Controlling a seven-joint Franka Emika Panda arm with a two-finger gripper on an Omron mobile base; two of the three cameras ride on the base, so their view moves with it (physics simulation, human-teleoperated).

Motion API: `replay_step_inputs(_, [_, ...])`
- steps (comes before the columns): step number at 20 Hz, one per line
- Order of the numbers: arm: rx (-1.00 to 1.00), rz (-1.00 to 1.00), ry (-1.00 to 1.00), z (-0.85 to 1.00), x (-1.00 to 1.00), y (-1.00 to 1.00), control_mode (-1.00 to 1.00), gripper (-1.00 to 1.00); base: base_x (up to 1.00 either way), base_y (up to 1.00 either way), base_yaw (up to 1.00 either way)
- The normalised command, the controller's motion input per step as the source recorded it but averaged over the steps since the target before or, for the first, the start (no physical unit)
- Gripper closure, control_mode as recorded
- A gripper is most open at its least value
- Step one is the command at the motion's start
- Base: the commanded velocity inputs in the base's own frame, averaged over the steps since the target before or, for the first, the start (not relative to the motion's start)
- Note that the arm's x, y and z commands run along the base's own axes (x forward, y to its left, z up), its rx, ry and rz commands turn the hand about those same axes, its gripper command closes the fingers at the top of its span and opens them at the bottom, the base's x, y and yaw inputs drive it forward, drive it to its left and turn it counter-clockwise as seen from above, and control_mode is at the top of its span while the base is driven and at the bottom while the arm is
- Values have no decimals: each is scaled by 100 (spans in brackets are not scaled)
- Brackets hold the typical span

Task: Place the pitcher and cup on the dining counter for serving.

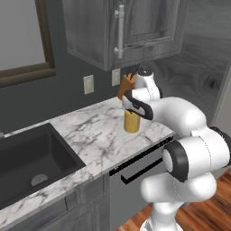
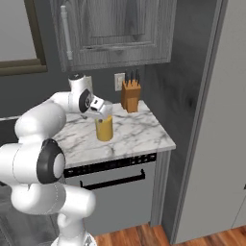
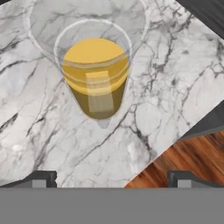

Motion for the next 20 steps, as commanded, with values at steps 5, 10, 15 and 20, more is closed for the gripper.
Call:
replay_step_inputs(5, [0,-5,0,-26,37,0,-100,-100,0,0,0])
replay_step_inputs(10, [0,-5,0,-23,32,-1,-100,-100,0,0,0])
replay_step_inputs(15, [0,-5,0,-12,26,-3,-100,-100,0,0,0])
replay_step_inputs(20, [0,-2,0,-19,5,0,-100,-100,0,0,0])
